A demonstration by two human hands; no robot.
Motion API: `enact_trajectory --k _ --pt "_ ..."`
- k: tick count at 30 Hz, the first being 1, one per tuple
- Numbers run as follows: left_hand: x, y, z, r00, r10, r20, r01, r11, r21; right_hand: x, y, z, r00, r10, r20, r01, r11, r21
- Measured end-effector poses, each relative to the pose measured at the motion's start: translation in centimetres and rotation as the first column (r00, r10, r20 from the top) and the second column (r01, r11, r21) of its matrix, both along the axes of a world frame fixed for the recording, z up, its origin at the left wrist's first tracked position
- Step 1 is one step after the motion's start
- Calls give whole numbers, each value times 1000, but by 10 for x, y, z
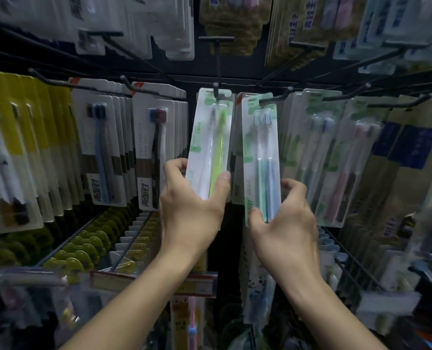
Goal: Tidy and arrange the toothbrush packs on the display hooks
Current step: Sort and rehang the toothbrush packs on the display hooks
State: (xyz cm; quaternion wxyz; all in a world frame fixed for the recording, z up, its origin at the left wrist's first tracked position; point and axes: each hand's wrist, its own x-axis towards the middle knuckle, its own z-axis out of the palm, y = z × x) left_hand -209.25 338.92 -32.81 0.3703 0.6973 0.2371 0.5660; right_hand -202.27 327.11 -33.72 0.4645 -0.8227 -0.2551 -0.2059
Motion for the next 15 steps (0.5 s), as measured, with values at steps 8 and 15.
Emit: enact_trajectory --k 8,15 --pt "-5 9 -12 981 147 -130 -128 981 144 3 1 -3 999 -22 45 24 999 -45" --pt "-5 15 -15 993 96 -68 -89 991 100 10 -1 -6 994 -39 103 45 997 -60"
